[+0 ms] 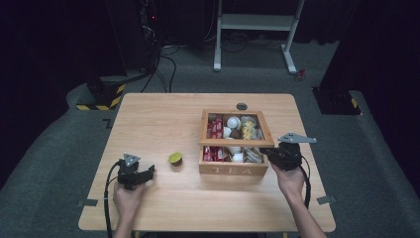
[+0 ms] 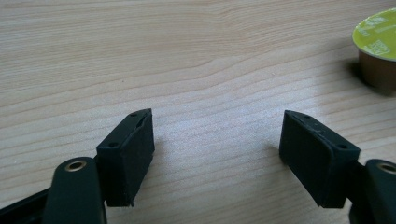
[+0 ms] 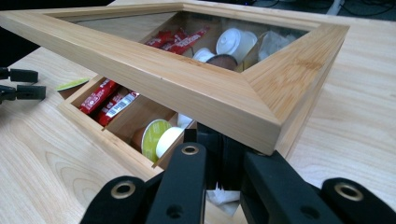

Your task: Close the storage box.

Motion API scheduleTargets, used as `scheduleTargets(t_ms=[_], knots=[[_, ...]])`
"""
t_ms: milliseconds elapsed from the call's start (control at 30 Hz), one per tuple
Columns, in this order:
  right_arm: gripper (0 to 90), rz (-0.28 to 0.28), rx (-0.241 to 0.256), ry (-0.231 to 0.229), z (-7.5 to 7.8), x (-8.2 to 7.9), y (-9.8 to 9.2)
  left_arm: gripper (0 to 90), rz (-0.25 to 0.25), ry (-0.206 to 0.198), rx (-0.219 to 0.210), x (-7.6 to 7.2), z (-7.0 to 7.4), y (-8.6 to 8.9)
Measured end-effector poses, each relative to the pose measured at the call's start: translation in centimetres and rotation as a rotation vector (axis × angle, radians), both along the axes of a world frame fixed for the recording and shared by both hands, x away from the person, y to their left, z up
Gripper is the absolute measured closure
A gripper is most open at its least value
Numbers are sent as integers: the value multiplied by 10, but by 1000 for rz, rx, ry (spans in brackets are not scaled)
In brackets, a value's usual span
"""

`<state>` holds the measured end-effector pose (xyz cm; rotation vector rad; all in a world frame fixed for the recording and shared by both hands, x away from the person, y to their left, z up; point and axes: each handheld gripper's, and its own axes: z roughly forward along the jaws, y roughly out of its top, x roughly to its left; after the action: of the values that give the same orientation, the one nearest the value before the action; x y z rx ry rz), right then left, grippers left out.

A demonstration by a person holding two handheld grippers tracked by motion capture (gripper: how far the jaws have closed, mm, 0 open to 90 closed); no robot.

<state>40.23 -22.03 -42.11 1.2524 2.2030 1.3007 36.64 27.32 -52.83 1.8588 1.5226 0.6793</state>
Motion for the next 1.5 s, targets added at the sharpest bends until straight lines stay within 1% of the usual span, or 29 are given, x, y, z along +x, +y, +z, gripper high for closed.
scheduleTargets(t_ms=[167,233,267,400,500,533,567,600,633,767,900,1167,1233,1300,1333,1367,1400,1433,1500], knots=[[889,2,-1,6,-7,-4,-1,269,0,0,0,0,0,0],[889,2,-10,11,-10,-5,-1,269,-1,0,0,0,0,0],[889,2,-6,13,-12,-6,-1,269,-1,0,1,0,0,0],[888,-2,-2,26,-16,-8,-1,269,-1,0,1,0,0,0],[889,1,-2,23,-18,-9,-2,269,-1,0,1,0,0,0],[889,-4,2,29,-18,-11,-3,269,-1,0,1,0,0,0],[889,0,-2,20,-19,-11,-3,269,-1,0,1,0,0,0],[889,-4,1,29,-20,-13,-4,269,-1,0,1,0,0,0],[889,-1,-3,24,-21,-13,-4,269,-1,0,1,0,0,0],[889,-7,2,35,-23,-16,-5,268,-2,0,1,0,0,0],[889,0,0,29,-25,-18,-6,269,-1,0,1,0,0,0],[889,-3,3,38,-30,-25,-10,269,-2,0,1,0,0,0],[889,-3,3,47,-32,-26,-10,269,-1,0,1,0,0,0],[889,3,-1,47,-35,-26,-11,269,-1,0,1,0,0,0],[889,0,3,58,-37,-27,-11,269,-1,0,1,0,0,0],[891,4,-2,56,-39,-27,-12,269,-2,0,1,0,0,0],[890,2,7,63,-40,-28,-12,269,-1,0,1,0,0,0],[890,2,5,61,-41,-29,-13,269,-1,0,1,0,0,0],[890,3,4,62,-42,-29,-13,269,-1,0,1,0,0,0]])
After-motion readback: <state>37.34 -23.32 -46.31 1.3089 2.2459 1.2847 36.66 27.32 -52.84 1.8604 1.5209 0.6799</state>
